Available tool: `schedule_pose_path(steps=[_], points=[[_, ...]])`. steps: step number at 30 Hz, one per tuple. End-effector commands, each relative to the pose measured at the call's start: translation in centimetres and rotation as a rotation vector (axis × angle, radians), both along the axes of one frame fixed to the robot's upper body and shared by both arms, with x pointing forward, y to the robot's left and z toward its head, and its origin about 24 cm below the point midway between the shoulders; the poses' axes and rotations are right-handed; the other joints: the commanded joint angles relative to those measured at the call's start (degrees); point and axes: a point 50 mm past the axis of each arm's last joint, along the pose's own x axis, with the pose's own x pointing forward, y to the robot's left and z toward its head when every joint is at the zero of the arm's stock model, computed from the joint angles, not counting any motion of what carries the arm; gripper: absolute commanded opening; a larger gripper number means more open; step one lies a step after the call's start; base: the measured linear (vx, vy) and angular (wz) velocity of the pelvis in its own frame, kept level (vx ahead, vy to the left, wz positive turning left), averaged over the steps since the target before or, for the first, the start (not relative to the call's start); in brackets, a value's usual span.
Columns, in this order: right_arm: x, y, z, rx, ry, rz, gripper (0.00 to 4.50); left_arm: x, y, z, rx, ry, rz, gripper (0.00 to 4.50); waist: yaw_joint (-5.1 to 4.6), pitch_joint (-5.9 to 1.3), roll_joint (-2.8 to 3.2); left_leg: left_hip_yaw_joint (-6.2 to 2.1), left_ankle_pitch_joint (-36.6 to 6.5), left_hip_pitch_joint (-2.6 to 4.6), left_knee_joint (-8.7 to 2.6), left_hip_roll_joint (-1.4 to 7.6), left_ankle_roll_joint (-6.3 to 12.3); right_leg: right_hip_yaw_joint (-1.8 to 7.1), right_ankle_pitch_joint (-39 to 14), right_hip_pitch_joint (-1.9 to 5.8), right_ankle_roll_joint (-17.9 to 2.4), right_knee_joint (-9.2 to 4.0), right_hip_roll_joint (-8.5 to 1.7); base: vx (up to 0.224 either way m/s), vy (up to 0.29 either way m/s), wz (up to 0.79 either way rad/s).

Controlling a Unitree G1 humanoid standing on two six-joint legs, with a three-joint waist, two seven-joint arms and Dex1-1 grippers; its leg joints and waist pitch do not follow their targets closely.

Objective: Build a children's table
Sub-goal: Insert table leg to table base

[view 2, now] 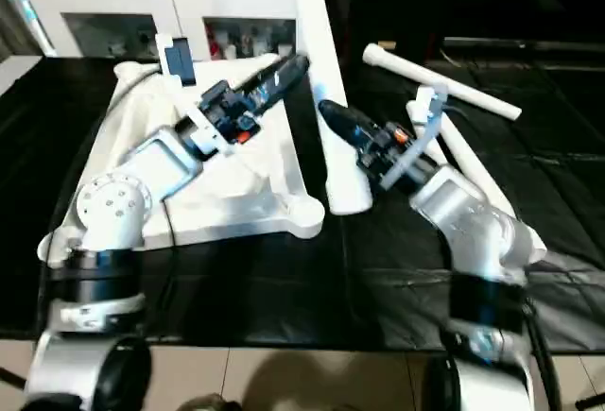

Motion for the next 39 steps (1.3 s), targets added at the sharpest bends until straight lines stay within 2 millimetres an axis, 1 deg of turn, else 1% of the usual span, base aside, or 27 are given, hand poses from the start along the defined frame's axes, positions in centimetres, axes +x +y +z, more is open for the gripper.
schedule_pose_path(steps=[1, 2, 3, 5, 8, 9, 12, 13, 14, 16, 18, 19, 20, 21, 22, 23, 25, 26, 27, 28, 29, 30, 32, 35, 36, 38, 39], points=[[-0.4, 0.4, 0.6, 0.008, -0.029, 0.033, 1.81, -0.2, -0.3, 1.0, -0.008, -0.015, -0.026, 4.5, 0.3, -4.42, -0.97, -1.1, -6.38, 0.77, -3.23, 3.14, 3.45, 2.46, -14.94, 3.15, -9.65, -4.87, -4.69, 0.0, 0.0, 0.0], [-0.5, 0.4, 0.5, 0.004, -0.025, 0.034, 1.81, -0.3, -0.4, 1.0, -0.002, -0.009, -0.036, 4.5, 0.31, -4.35, -1.08, -1.08, -6.62, 0.77, -3.23, 3.09, 3.36, 2.45, -15.78, 3.14, -9.16, -5.04, -4.74, 0.0, 0.0, 0.0], [-0.5, 0.4, 0.4, 0.003, -0.023, 0.035, 1.81, -0.4, -0.5, 1.0, -0.002, -0.008, -0.039, 4.5, 0.31, -4.33, -1.08, -1.08, -6.51, 0.69, -3.25, 3.02, 3.26, 2.46, -16.27, 3.16, -8.79, -5.1, -4.73, 0.0, 0.0, 0.0], [-0.7, 0.6, 0.2, -0.009, -0.009, 0.049, 1.81, -0.5, -0.7, 1.0, -0.001, -0.002, -0.054, 4.5, 0.29, -4.27, -0.98, -1.1, -6.65, 0.79, -3.32, 3.08, 3.12, 2.47, -17.04, 3.09, -8.27, -5.24, -4.68, 0.0, 0.0, 0.0], [-0.9, 0.9, -0.1, -0.036, 0.002, 0.061, 1.81, -0.6, -0.7, 1.0, 0.002, 0.001, -0.056, 4.5, 0.38, -4.32, -0.93, -1.18, -6.69, 0.86, -3.44, 3.19, 2.82, 2.44, -16.37, 3.08, -8.08, -5.22, -4.66, 0.0, 0.0, 0.0], [-1.0, 1.1, -0.2, -0.041, 0.008, 0.066, 1.81, -0.6, -0.8, 1.0, 0.003, 0.005, -0.054, 4.21, 0.35, -4.31, -0.97, -1.19, -6.61, 0.88, -3.47, 3.26, 2.7, 2.48, -15.88, 3.09, -8.02, -5.17, -4.64, 0.0, 0.0, 0.0], [-1.2, 1.3, -0.1, -0.045, 0.006, 0.073, 1.81, -0.6, -0.9, 0.9, 0.01, 0.008, -0.049, 4.11, 0.41, -4.25, -1.03, -1.14, -6.76, 0.81, -3.48, 3.14, 2.64, 2.51, -16.23, 3.15, -7.83, -5.27, -4.76, 0.0, 0.0, 0.0], [-1.3, 1.4, -0.1, -0.048, 0.003, 0.074, 1.81, -0.6, -0.9, 0.9, 0.017, 0.008, -0.046, 4.01, 0.4, -4.28, -1.04, -1.15, -6.55, 0.78, -3.47, 3.14, 2.63, 2.5, -16.2, 3.17, -7.73, -5.25, -4.75, 0.0, 0.0, 0.0], [-1.3, 1.5, -0.1, -0.056, -0.002, 0.074, 1.81, -0.6, -1.0, 0.9, 0.025, 0.007, -0.042, 3.76, 0.41, -4.23, -1.01, -1.17, -6.76, 0.86, -3.54, 3.22, 2.56, 2.51, -16.62, 3.08, -7.59, -5.31, -4.76, 0.0, 0.0, 0.0], [-1.5, 1.8, 0.1, -0.102, -0.03, 0.073, 1.81, -0.6, -1.1, 0.7, 0.065, -0.002, -0.013, 3.72, 0.46, -4.24, -0.99, -1.2, -6.64, 0.83, -3.56, 3.29, 2.43, 2.52, -16.47, 3.08, -7.38, -5.32, -4.77, 0.0, 0.0, 0.0], [-1.5, 2.1, 0.2, -0.135, -0.051, 0.063, 1.81, -0.4, -1.3, 0.6, 0.107, -0.011, 0.015, 3.64, 0.38, -4.19, -1.1, -1.24, -6.71, 0.77, -3.66, 3.32, 2.34, 2.58, -16.23, 3.05, -6.65, -5.33, -4.68, 0.0, 0.0, 0.0], [-1.5, 2.3, 0.3, -0.176, -0.061, 0.044, 1.8, -0.3, -1.4, 0.6, 0.135, -0.016, 0.042, 3.49, 0.35, -4.19, -1.09, -1.21, -6.75, 0.77, -3.63, 3.25, 2.27, 2.6, -16.41, 3.09, -6.58, -5.31, -4.73, 0.0, 0.0, 0.0], [-1.5, 2.3, 0.3, -0.176, -0.061, 0.044, 1.8, -0.3, -1.4, 0.6, 0.135, -0.016, 0.042, 3.34, 0.34, -4.24, -1.08, -1.23, -6.65, 0.76, -3.64, 3.27, 2.08, 2.6, -16.45, 3.12, -6.35, -5.32, -4.76, 0.0, 0.0, 0.0], [-1.5, 2.9, 0.2, -0.275, -0.097, 0.007, 1.8, -0.2, -1.5, 0.8, 0.152, -0.019, 0.07, 3.27, 0.28, -4.18, -0.91, -1.25, -6.98, 0.83, -3.67, 3.28, 1.92, 2.6, -16.79, 3.07, -6.39, -5.3, -4.78, 0.0, 0.0, 0.0], [-1.4, 3.2, 0.0, -0.332, -0.106, -0.023, 1.8, -0.1, -1.6, 0.8, 0.16, -0.008, 0.091, 3.27, 0.35, -4.16, -1.0, -1.3, -6.98, 0.78, -3.66, 3.38, 1.54, 2.59, -16.92, 3.0, -5.98, -5.39, -4.76, 0.0, 0.0, 0.0], [-1.3, 3.4, -0.1, -0.363, -0.112, -0.047, 1.8, 0.0, -1.7, 0.9, 0.169, 0.0, 0.109, 3.26, 0.15, -4.14, -1.03, -1.31, -7.1, 0.79, -3.72, 3.32, 0.96, 2.6, -16.76, 3.03, -5.8, -5.27, -4.69, 0.0, 0.0, 0.0], [-1.3, 3.7, -0.1, -0.382, -0.116, -0.064, 1.8, 0.0, -1.9, 0.9, 0.18, 0.006, 0.123, 3.18, 0.01, -4.13, -1.06, -1.25, -7.51, 0.77, -3.68, 3.18, 0.92, 2.66, -17.17, 3.02, -5.9, -5.34, -4.76, 0.0, 0.0, 0.0], [-1.2, 3.8, -0.1, -0.393, -0.124, -0.07, 1.8, -0.1, -2.0, 0.9, 0.194, 0.006, 0.126, 2.88, -0.07, -4.11, -1.02, -1.23, -7.9, 0.81, -3.66, 3.12, 1.31, 2.66, -17.56, 3.01, -6.03, -5.45, -4.72, 0.0, 0.0, 0.0], [-1.2, 3.9, 0.0, -0.394, -0.127, -0.079, 1.8, -0.2, -2.3, 0.8, 0.227, -0.011, 0.132, 2.85, -0.16, -4.1, -1.1, -1.27, -7.89, 0.73, -3.7, 3.17, 1.55, 2.67, -17.43, 2.96, -5.94, -5.46, -4.64, 0.0, 0.0, 0.0], [-1.1, 3.9, 0.1, -0.394, -0.13, -0.084, 1.8, -0.2, -2.3, 0.7, 0.238, -0.016, 0.134, 2.85, -0.16, -4.1, -1.06, -1.34, -8.0, 0.77, -3.75, 3.23, 1.66, 2.66, -17.58, 2.93, -5.77, -5.49, -4.67, 0.0, 0.0, 0.0], [-1.0, 4.0, 0.2, -0.394, -0.134, -0.105, 1.8, -0.3, -2.5, 0.6, 0.272, -0.033, 0.152, 2.72, -0.21, -4.08, -0.99, -1.34, -8.23, 0.82, -3.77, 3.26, 1.79, 2.67, -17.78, 2.87, -5.68, -5.56, -4.65, 0.0, 0.0, 0.0], [-0.9, 4.0, 0.3, -0.393, -0.134, -0.114, 1.8, -0.2, -2.6, 0.6, 0.281, -0.034, 0.167, 2.72, -0.21, -4.12, -0.77, -1.36, -8.27, 0.87, -3.74, 3.31, 1.69, 2.71, -17.56, 2.83, -5.7, -5.45, -4.68, 0.0, 0.0, 0.0], [-0.8, 4.0, 0.4, -0.398, -0.137, -0.127, 1.8, 0.1, -2.4, 0.6, 0.276, -0.007, 0.199, 2.42, -0.25, -4.18, -0.85, -1.35, -7.88, 0.71, -3.71, 3.3, 1.57, 2.69, -15.64, 3.01, -6.5, -5.24, -4.68, 0.0, 0.0, 0.0], [-0.7, 4.0, 0.3, -0.425, -0.15, -0.157, 1.8, 0.5, -2.1, 0.8, 0.258, 0.041, 0.254, 2.34, -0.34, -4.12, -0.95, -1.29, -8.0, 0.67, -3.61, 3.2, 1.74, 2.67, -14.99, 3.1, -7.14, -5.27, -4.72, 0.0, 0.0, 0.0], [-0.7, 4.0, 0.3, -0.425, -0.15, -0.157, 1.8, 0.5, -2.1, 0.8, 0.258, 0.041, 0.254, 2.34, -0.34, -4.12, -0.95, -1.29, -8.0, 0.67, -3.61, 3.2, 1.74, 2.67, -14.99, 3.1, -7.14, -5.27, -4.72, 0.0, 0.0, 0.0], [-0.7, 4.1, 0.2, -0.435, -0.159, -0.162, 1.8, 0.6, -2.0, 0.8, 0.257, 0.061, 0.279, 2.06, -0.31, -4.11, -1.0, -1.26, -8.03, 0.65, -3.58, 3.13, 1.97, 2.64, -15.74, 3.08, -7.04, -5.33, -4.64, 0.0, 0.0, 0.0], [-0.7, 4.2, 0.2, -0.436, -0.159, -0.165, 1.8, 0.6, -2.0, 0.7, 0.26, 0.064, 0.284, 2.01, -0.35, -4.1, -1.01, -1.27, -8.1, 0.64, -3.58, 3.13, 2.09, 2.63, -15.89, 3.07, -6.94, -5.35, -4.6, 0.0, 0.0, 0.0]])
